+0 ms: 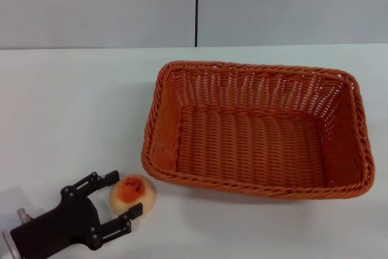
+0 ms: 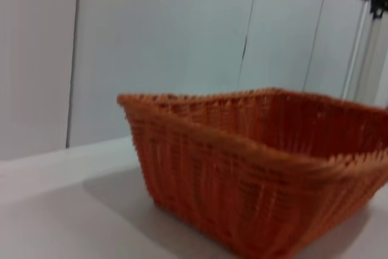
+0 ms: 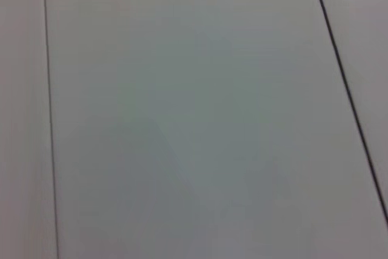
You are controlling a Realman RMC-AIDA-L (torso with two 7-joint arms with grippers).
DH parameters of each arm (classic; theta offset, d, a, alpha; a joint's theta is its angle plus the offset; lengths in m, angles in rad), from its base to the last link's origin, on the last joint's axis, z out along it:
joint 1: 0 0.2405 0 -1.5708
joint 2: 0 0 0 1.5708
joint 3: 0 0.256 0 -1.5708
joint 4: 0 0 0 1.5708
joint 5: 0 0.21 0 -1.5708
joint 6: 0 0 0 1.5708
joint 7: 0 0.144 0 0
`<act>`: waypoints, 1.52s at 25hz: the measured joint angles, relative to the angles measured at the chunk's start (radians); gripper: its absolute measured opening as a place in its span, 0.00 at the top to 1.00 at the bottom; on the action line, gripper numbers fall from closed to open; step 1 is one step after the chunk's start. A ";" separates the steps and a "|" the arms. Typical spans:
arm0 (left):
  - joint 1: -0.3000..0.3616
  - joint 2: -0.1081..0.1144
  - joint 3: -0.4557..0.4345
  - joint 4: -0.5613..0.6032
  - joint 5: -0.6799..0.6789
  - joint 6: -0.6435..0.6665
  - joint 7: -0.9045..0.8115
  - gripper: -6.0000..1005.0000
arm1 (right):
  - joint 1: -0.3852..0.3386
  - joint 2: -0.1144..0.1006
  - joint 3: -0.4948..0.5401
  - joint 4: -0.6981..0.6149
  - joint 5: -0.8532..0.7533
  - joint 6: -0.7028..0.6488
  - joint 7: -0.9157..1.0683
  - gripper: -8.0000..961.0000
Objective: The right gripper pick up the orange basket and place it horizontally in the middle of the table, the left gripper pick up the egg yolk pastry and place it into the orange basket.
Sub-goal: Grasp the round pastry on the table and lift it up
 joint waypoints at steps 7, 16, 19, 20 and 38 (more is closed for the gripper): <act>0.000 0.001 -0.003 -0.040 -0.003 -0.047 0.051 0.29 | 0.019 -0.001 0.008 0.007 -0.020 0.000 0.009 0.42; 0.043 0.003 -0.065 -0.043 -0.023 -0.030 0.190 0.30 | 0.020 0.000 0.010 0.027 -0.020 -0.001 0.013 0.42; 0.048 0.003 -0.083 -0.045 -0.024 -0.026 0.197 0.30 | 0.018 0.000 0.010 0.028 -0.020 0.001 0.019 0.42; 0.052 0.004 -0.098 -0.046 -0.024 -0.020 0.199 0.30 | 0.018 0.000 0.011 0.030 -0.020 0.002 0.025 0.42; 0.093 0.013 -0.276 0.023 -0.028 0.305 0.185 0.78 | 0.014 0.001 0.004 0.040 -0.020 0.019 0.033 0.42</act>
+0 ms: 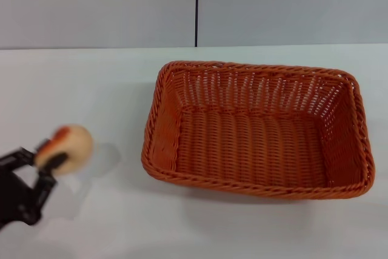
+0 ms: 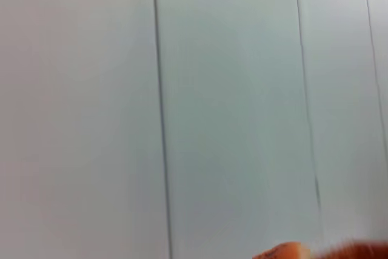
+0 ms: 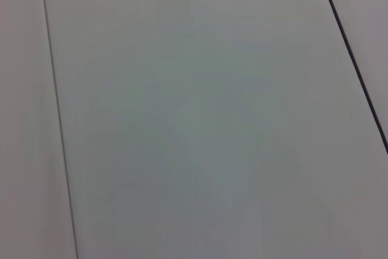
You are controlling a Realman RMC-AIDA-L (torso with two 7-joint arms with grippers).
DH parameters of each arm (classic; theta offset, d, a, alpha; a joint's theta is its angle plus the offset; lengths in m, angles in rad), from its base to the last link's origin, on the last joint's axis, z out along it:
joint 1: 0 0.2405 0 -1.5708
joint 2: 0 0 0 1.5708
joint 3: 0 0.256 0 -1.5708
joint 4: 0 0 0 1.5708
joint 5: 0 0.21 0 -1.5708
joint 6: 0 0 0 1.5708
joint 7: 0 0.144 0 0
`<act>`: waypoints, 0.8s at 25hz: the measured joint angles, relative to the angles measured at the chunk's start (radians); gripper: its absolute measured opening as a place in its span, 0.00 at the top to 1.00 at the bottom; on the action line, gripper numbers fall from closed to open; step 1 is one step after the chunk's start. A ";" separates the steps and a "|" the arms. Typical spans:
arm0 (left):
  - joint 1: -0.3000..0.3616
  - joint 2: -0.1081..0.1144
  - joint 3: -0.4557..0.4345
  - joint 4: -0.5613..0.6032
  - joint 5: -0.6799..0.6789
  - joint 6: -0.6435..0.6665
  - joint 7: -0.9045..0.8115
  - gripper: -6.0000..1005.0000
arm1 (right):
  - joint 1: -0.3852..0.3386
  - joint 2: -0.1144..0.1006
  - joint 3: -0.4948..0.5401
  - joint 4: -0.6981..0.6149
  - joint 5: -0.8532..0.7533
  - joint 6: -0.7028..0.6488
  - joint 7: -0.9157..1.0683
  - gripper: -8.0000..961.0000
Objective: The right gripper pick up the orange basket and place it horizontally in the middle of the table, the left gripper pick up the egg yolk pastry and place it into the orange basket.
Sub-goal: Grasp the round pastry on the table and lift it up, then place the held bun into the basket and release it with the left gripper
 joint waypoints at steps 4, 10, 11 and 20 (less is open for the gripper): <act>-0.032 -0.002 -0.089 0.009 0.001 0.121 -0.019 0.80 | 0.001 0.000 -0.001 0.000 0.000 0.004 0.004 0.42; -0.147 -0.009 -0.025 -0.064 0.011 0.127 -0.026 0.85 | 0.006 0.002 -0.008 0.001 0.000 0.008 0.019 0.42; -0.206 -0.011 0.017 -0.108 0.012 0.119 -0.022 0.86 | 0.007 0.002 -0.008 0.001 0.000 0.009 0.021 0.42; -0.369 -0.016 0.125 -0.246 0.013 0.004 -0.004 0.91 | 0.003 0.003 -0.008 0.015 0.000 0.021 0.022 0.42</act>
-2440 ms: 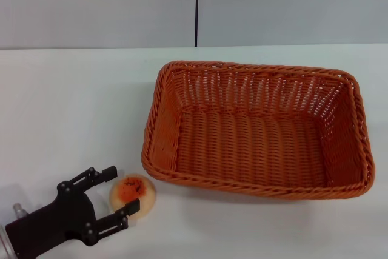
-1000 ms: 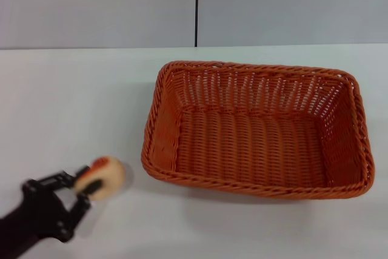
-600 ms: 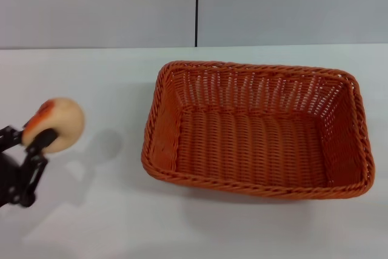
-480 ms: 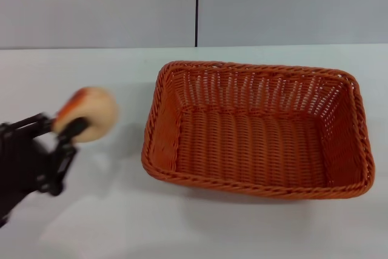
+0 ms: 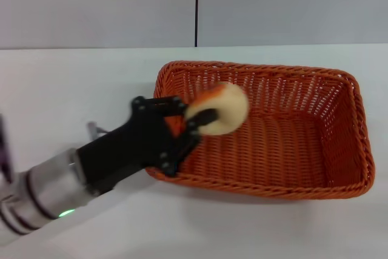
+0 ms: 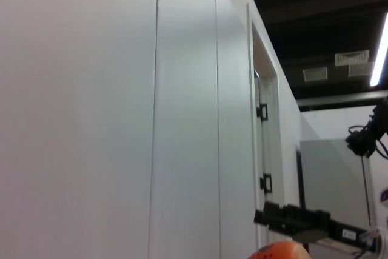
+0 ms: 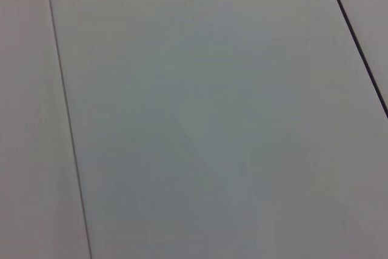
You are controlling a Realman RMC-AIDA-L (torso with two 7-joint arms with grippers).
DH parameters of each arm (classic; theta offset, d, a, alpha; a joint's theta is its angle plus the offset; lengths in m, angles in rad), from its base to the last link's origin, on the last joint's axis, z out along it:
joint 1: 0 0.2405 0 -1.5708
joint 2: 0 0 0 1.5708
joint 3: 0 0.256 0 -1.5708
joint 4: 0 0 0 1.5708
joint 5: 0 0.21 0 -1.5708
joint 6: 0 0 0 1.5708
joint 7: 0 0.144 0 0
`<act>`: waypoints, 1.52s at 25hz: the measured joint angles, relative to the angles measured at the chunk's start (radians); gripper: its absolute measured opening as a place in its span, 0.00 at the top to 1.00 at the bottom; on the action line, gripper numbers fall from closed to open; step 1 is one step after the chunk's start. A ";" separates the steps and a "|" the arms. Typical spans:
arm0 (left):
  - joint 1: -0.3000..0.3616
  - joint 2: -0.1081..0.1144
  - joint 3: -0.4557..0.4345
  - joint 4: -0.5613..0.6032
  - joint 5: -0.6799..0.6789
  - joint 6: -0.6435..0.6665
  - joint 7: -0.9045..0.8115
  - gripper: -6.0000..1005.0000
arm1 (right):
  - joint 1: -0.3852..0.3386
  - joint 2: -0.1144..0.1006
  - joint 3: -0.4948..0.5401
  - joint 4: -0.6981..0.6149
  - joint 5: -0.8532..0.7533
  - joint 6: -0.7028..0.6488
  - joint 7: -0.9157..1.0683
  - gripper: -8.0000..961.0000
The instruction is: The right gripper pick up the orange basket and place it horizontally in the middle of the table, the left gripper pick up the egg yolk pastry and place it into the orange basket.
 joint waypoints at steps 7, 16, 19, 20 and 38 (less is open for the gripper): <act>-0.094 0.002 -0.043 -0.140 -0.001 -0.211 -0.008 0.66 | -0.003 0.001 0.009 0.016 0.000 0.009 -0.011 0.42; 0.071 0.013 -0.206 0.031 -0.009 -0.092 -0.161 0.48 | 0.011 -0.004 0.012 0.016 0.000 -0.001 -0.033 0.42; 0.145 0.013 -0.300 0.078 -0.009 -0.066 -0.176 0.44 | 0.026 -0.002 0.024 0.029 0.002 -0.004 -0.071 0.42; 0.145 0.013 -0.300 0.078 -0.009 -0.066 -0.176 0.42 | 0.033 -0.002 0.034 0.042 0.005 -0.004 -0.085 0.42; 0.504 0.008 -0.752 0.134 -0.007 0.026 -0.184 0.19 | 0.180 -0.001 0.266 0.322 0.011 -0.084 -0.342 0.42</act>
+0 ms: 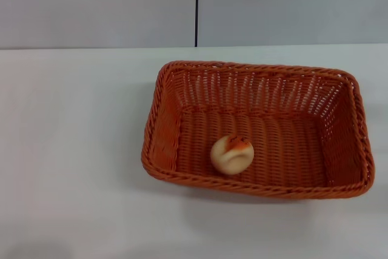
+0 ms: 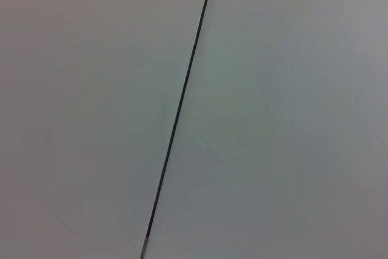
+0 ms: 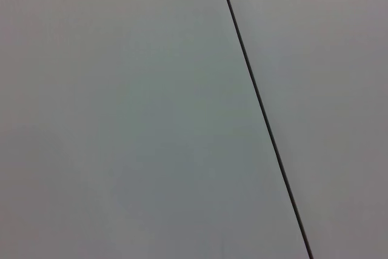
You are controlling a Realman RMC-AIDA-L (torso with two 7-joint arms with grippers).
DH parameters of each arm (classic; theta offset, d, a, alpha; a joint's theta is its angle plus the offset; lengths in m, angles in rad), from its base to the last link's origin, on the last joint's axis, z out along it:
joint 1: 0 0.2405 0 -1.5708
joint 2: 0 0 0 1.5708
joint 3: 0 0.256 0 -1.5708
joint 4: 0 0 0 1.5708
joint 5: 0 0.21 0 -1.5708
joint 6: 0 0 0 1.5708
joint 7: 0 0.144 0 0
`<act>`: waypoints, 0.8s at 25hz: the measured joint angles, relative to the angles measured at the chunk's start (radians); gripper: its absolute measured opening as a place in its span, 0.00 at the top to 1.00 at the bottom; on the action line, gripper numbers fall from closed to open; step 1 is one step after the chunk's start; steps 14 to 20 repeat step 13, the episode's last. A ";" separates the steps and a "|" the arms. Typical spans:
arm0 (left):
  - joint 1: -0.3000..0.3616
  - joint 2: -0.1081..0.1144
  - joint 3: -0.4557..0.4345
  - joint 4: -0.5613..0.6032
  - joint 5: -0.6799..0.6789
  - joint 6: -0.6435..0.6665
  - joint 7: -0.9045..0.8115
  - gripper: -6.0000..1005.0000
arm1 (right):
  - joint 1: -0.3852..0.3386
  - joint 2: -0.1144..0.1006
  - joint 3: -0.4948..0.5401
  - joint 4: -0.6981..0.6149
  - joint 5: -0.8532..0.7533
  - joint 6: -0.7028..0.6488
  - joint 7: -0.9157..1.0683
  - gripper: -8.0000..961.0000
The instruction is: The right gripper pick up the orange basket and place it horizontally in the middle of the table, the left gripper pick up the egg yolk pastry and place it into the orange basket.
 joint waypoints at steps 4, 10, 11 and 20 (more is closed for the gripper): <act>0.005 -0.001 -0.002 -0.011 0.004 0.011 0.001 0.19 | -0.003 0.000 0.001 0.008 0.000 0.014 -0.026 0.42; -0.004 -0.002 -0.003 -0.012 0.001 0.001 0.006 0.19 | -0.024 0.000 0.015 0.010 0.001 0.010 -0.027 0.42; -0.005 -0.002 -0.002 -0.012 0.001 0.001 0.006 0.19 | -0.027 0.000 0.021 0.012 0.001 0.009 -0.029 0.42; -0.006 -0.001 -0.001 -0.011 0.002 -0.008 0.005 0.19 | -0.029 0.000 0.029 0.018 0.002 0.003 -0.036 0.42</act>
